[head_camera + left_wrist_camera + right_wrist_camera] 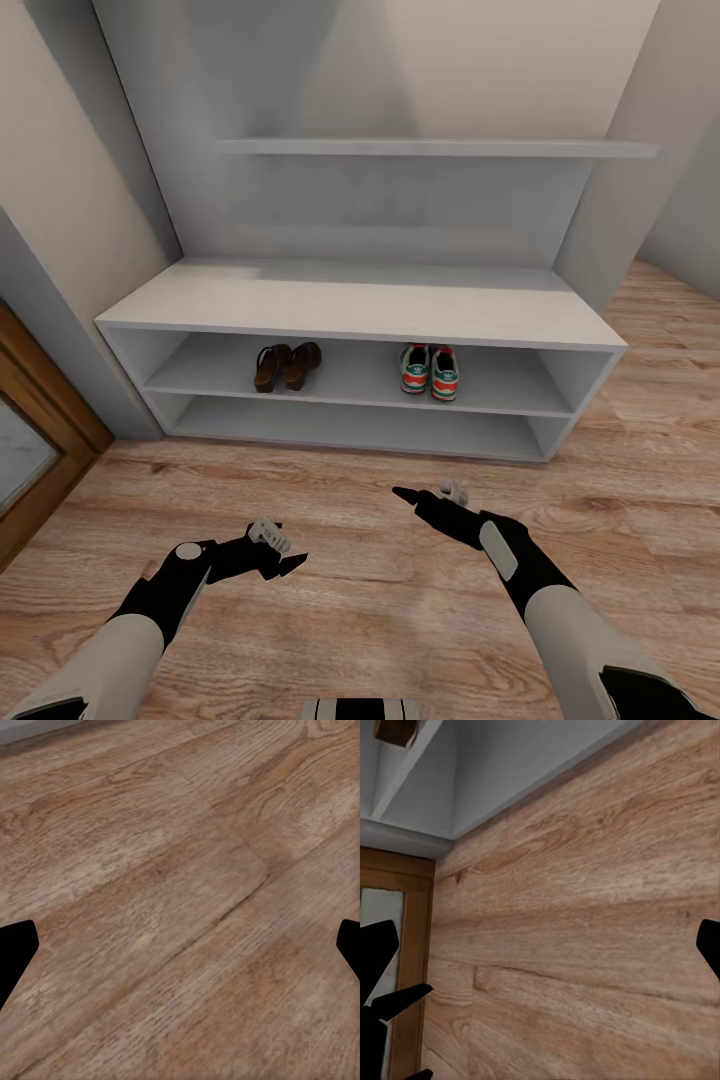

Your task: Pick up the two gym shoes and the two sandals from the corridor floor and place them onto the hallstand (shoe rack) in the corridor, making sure they are on the rack and not on the floor. Arrange them so the two gym shoes are next to each other and the two sandals are next to each other.

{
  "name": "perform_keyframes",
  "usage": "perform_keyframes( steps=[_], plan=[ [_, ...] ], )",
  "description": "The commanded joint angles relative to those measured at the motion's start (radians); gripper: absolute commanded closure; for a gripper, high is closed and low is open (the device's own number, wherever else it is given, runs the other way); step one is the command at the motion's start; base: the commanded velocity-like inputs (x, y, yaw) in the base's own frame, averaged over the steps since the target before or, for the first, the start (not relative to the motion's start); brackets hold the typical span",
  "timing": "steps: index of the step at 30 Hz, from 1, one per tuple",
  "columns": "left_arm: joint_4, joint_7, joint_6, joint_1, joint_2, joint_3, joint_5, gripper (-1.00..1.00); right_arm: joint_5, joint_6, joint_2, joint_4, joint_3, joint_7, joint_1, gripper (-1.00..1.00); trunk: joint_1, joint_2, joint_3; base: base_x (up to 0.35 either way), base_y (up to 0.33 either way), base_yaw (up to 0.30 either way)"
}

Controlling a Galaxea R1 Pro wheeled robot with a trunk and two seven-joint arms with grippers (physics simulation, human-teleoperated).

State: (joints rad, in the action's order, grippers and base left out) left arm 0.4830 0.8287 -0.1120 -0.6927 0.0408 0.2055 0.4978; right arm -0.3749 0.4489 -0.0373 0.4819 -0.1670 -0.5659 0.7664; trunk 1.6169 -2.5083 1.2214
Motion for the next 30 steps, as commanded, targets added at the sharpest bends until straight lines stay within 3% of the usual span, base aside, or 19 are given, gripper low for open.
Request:
perform_keyframes(
  steps=[1, 12, 24, 30],
  plan=[
    [0.0, 0.004, -0.009, -0.001, -0.001, 0.007, 0.011, -1.0, -0.004, 0.001, -0.001, -0.002, -0.006, -0.003, 0.0, -1.0, 0.0, 0.0, 0.001, 0.0, 0.0, 0.0],
    [0.0, 0.004, -0.009, -0.001, -0.001, 0.008, 0.01, -1.0, -0.004, -0.082, -0.003, -0.063, -0.005, -0.007, 0.0, -1.0, 0.0, 0.0, 0.001, 0.0, 0.0, 0.0],
    [0.0, 0.004, -0.009, -0.001, -0.001, 0.008, 0.01, -1.0, -0.004, -0.24, -0.006, -0.254, -0.005, -0.008, 0.001, -1.0, 0.0, 0.0, 0.001, 0.0, 0.0, 0.0],
    [0.0, 0.004, -0.009, -0.001, -0.001, 0.008, 0.01, -1.0, -0.005, -0.248, -0.007, -0.277, -0.005, -0.008, 0.001, -1.0, 0.0, 0.0, 0.001, 0.0, 0.0, 0.0]
  ],
)
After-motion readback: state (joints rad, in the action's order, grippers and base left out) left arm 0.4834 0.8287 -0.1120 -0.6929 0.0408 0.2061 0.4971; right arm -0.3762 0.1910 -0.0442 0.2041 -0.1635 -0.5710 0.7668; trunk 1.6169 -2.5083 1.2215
